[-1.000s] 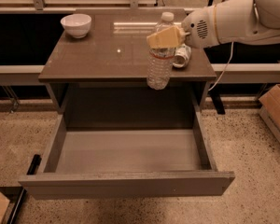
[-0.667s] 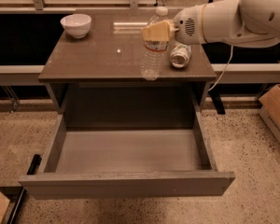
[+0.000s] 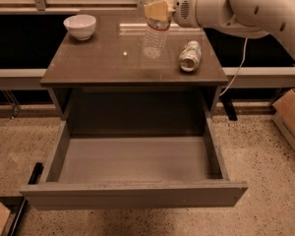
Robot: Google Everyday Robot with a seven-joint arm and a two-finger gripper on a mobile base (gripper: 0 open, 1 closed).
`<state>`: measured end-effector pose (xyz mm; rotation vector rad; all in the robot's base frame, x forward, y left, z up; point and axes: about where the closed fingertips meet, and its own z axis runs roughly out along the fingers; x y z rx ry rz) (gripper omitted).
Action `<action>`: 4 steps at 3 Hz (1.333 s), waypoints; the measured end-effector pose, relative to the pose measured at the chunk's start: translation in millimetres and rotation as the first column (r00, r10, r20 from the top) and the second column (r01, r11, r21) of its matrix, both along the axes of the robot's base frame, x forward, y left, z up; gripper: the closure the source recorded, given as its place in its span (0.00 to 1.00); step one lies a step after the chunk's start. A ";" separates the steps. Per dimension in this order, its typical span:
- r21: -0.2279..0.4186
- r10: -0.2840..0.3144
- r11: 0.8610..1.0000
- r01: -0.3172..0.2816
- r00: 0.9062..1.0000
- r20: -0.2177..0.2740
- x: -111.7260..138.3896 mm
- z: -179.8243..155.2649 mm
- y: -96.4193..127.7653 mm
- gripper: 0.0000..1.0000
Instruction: Pick water bottle from top drawer and place on counter
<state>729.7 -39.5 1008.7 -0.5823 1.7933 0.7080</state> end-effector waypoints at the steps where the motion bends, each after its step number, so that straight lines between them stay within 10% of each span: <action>1: 0.002 -0.017 1.000 0.017 1.000 -0.013 43.5 -10.1 16.9 1.00; 3: -0.086 0.027 0.996 -0.032 0.997 -0.066 85.2 -36.3 53.6 1.00; 4: -0.145 0.067 0.986 -0.082 0.992 -0.103 96.8 -52.7 74.0 0.73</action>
Offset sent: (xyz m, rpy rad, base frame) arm 0.0894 0.0366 -0.0270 -0.0180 0.0494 -0.0137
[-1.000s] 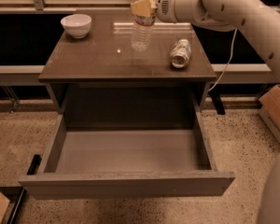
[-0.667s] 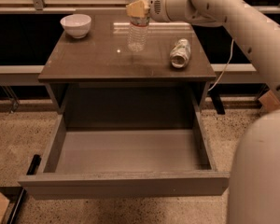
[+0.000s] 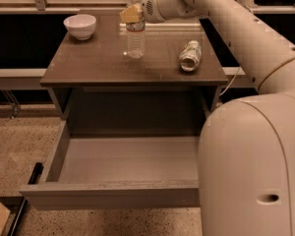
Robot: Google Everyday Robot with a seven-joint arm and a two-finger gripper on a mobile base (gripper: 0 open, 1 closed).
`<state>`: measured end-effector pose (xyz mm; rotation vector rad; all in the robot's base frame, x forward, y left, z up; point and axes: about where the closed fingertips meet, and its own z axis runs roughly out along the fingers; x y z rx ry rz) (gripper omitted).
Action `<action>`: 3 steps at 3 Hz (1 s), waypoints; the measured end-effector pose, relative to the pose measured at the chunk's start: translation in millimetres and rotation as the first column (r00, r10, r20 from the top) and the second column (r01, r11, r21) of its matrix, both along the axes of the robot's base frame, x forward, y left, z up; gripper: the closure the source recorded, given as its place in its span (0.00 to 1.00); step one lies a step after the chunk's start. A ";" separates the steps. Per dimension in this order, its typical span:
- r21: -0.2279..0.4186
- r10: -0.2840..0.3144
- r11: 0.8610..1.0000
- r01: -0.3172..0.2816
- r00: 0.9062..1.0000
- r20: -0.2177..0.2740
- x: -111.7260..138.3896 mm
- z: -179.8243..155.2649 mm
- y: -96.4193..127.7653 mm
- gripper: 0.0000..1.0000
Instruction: Pick water bottle from top drawer and place on counter
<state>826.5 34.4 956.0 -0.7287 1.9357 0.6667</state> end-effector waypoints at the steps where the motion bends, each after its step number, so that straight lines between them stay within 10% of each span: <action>1: -0.021 0.017 1.000 -0.017 1.000 -0.015 4.3 -5.8 6.6 0.50; 3: -0.020 0.023 1.000 -0.024 1.000 -0.021 4.4 -9.7 11.8 0.04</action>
Offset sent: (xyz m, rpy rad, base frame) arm 0.0034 0.0055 -0.0047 -0.0170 0.0123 0.0138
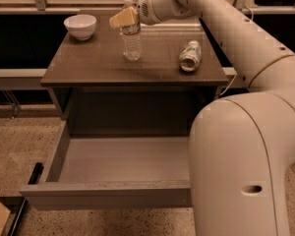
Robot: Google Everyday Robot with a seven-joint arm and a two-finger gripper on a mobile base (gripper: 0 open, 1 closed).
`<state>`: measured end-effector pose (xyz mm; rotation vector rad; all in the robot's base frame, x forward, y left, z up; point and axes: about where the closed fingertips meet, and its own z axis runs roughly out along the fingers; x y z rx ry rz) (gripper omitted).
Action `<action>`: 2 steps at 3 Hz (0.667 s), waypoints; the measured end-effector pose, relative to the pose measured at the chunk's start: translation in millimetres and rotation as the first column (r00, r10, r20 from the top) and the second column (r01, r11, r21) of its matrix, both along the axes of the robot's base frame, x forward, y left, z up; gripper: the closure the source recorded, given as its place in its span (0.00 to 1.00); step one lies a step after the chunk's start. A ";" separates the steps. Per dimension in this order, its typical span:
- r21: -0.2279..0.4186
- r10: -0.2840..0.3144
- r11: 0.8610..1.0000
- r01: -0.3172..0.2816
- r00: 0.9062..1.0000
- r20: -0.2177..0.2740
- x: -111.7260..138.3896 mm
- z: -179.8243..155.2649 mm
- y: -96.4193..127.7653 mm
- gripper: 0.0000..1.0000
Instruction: Pick water bottle from top drawer and place on counter
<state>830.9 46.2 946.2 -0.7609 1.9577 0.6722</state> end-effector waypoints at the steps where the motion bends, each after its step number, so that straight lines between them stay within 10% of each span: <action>1: 0.000 0.002 1.000 -0.002 1.000 -0.002 0.1 -1.2 1.5 0.00; 2: 0.000 0.002 1.000 -0.002 1.000 -0.002 0.1 -1.2 1.5 0.00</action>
Offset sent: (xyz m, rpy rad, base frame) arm 0.0001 0.0014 -0.0012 -0.0001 0.0016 0.0018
